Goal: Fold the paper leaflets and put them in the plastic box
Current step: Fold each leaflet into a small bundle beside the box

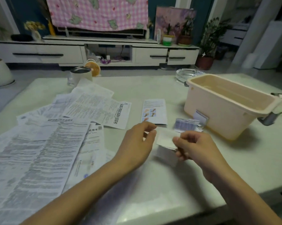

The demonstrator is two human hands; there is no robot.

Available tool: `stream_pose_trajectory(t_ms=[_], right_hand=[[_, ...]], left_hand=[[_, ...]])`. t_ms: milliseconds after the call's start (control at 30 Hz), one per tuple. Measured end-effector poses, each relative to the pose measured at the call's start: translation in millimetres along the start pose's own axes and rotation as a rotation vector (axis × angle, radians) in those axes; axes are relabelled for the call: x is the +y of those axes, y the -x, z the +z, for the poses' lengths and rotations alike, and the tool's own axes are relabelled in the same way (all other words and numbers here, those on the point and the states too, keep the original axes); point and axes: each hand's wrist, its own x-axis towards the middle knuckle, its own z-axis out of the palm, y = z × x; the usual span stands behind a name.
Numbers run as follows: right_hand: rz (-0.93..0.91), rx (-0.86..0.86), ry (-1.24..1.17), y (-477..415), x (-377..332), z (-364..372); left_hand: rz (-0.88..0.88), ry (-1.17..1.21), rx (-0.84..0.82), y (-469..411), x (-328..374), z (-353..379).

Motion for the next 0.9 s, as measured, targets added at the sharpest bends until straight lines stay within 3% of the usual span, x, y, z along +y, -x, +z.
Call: stream_pose_trajectory(t_ms=[167, 300, 467, 600, 800, 900], right_hand=[[0.204, -0.060, -0.043, 3, 16, -3], [0.257, -0.065, 0.012, 5, 26, -7], [0.107, -0.010, 0.459, 4, 30, -6], [-0.010, 0.032, 0.793, 0, 37, -2], [-0.113, -0.024, 1.043, -3, 35, 0], [-0.082, -0.092, 1.117, -4, 32, -2]], left_hand=[[0.101, -0.172, -0.089, 2, -20, 20], [0.159, -0.236, -0.115, 5, -30, 23], [0.292, -0.442, -0.146, 8, -36, 32], [0.530, -0.604, -0.136, 10, -41, 38], [0.603, -0.754, -0.086, 16, -42, 44], [0.592, -0.786, -0.079, 16, -38, 43]])
